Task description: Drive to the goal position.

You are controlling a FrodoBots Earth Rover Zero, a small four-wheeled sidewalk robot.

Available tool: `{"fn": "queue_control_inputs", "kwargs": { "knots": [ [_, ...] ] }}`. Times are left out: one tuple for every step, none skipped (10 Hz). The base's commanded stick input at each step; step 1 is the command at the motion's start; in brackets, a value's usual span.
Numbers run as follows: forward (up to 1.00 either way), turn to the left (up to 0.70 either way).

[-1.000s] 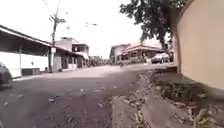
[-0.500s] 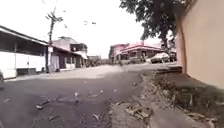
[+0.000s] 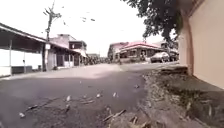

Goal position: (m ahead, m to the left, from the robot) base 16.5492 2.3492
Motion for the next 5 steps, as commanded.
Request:
{"fn": "queue_control_inputs", "kwargs": {
  "knots": [
    [0.70, 0.00],
    [0.70, 0.00],
    [0.70, 0.00],
    [0.70, 0.00],
    [0.70, 0.00]
  ]
}}
